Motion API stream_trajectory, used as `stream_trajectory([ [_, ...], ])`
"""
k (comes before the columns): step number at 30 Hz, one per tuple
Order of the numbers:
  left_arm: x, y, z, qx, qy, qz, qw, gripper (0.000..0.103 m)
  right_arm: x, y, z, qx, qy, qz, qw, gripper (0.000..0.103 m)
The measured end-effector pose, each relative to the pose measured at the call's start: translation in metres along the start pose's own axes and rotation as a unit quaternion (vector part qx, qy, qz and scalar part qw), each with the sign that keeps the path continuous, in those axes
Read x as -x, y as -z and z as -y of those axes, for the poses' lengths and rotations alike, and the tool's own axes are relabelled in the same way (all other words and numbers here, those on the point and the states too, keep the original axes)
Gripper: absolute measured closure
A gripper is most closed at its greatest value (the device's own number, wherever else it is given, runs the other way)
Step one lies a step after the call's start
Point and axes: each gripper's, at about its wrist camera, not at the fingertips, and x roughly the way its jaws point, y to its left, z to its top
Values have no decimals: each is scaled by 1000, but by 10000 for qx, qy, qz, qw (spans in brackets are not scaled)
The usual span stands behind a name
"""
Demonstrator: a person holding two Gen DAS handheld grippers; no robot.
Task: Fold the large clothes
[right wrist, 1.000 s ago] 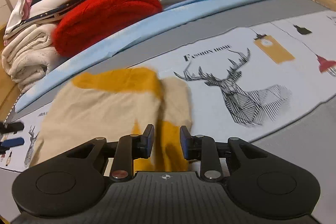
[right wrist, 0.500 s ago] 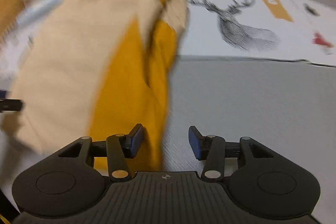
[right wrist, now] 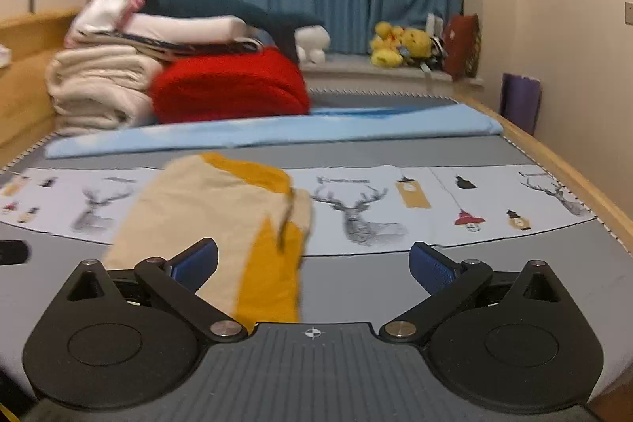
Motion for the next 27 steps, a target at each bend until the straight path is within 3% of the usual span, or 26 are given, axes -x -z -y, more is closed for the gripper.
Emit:
stream_trajectory([
  [3, 11, 32, 14, 146, -207, -31, 9997, 0, 22, 27, -14, 28, 72, 27, 10000, 1],
  [6, 5, 53, 19, 206, -389, -517, 9977, 0, 29, 42, -29, 78, 239, -259, 9993, 1],
  [10, -6, 48, 11, 429, -309, -565, 9970, 0, 31, 41, -44, 339, 254, 4, 9991, 1],
  [13, -11, 50, 8, 363, -494, -572, 9965, 0, 26, 43, -46, 281, 315, -64, 9991, 1],
  [27, -14, 49, 7, 370, -419, -585, 9967, 0, 21, 51, -72, 493, 142, -106, 9986, 1],
])
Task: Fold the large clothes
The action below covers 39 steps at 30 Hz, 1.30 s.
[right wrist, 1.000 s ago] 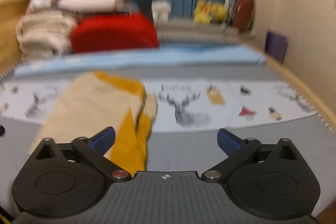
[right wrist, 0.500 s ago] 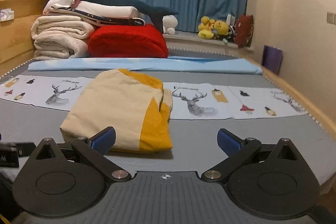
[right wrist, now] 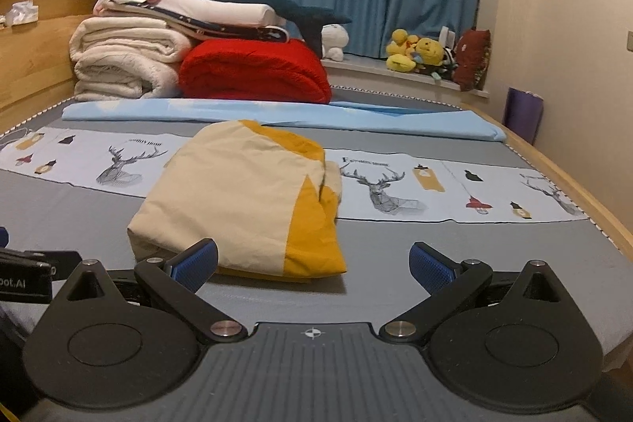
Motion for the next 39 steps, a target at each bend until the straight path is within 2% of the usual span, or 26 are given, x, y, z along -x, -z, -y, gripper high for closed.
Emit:
stream_trajectory([
  [6, 1, 2, 4, -118, 47, 55, 9999, 0, -4, 0, -1, -158, -93, -97, 9998, 1],
  [39, -3, 4, 4, -126, 99, -4, 9999, 0, -6, 3, -13, 95, -238, -150, 9996, 1],
])
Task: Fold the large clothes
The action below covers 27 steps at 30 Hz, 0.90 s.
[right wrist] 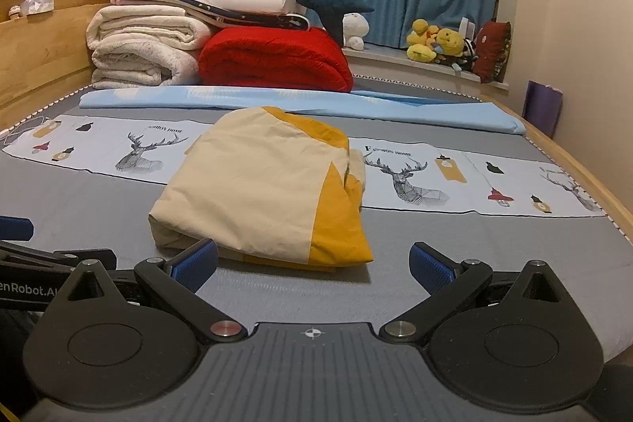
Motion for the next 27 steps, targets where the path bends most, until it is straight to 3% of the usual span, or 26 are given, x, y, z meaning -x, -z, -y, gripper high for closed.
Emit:
stream_trajectory([
  [27, -2, 3, -2, -51, 64, 0, 10000, 0, 0, 1, -6, 132, -34, -11, 9999, 1],
])
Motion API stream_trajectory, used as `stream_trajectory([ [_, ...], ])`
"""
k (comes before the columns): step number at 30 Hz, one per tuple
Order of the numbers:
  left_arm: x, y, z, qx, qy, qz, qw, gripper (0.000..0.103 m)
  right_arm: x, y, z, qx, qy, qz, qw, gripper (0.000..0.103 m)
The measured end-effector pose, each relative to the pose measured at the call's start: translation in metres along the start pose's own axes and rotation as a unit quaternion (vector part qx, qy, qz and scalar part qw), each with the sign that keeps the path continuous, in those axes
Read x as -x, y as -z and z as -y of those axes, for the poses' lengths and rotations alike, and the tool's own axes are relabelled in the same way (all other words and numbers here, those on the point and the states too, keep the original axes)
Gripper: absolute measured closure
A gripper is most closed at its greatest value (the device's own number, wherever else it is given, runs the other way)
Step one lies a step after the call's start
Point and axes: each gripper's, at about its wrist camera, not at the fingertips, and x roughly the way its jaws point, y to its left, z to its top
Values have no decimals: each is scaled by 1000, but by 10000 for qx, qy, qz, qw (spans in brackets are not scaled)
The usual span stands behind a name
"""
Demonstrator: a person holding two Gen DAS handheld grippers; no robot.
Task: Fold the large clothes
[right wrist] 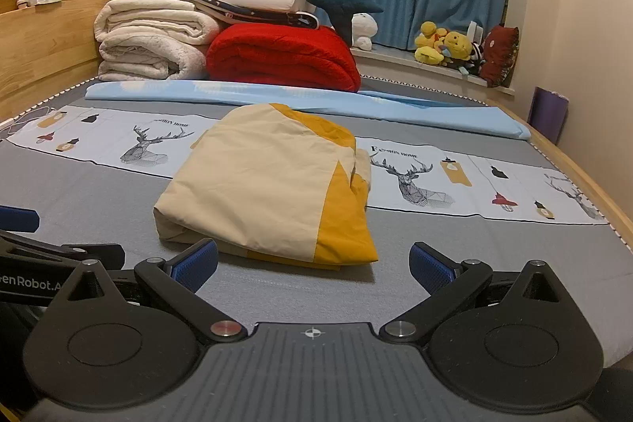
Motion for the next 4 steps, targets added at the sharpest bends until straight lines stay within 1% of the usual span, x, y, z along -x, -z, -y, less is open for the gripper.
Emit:
stream_trajectory([
  [4, -1, 0, -2, -4, 13, -16, 10000, 0, 0, 0, 0, 1, 3, -2, 10000, 1],
])
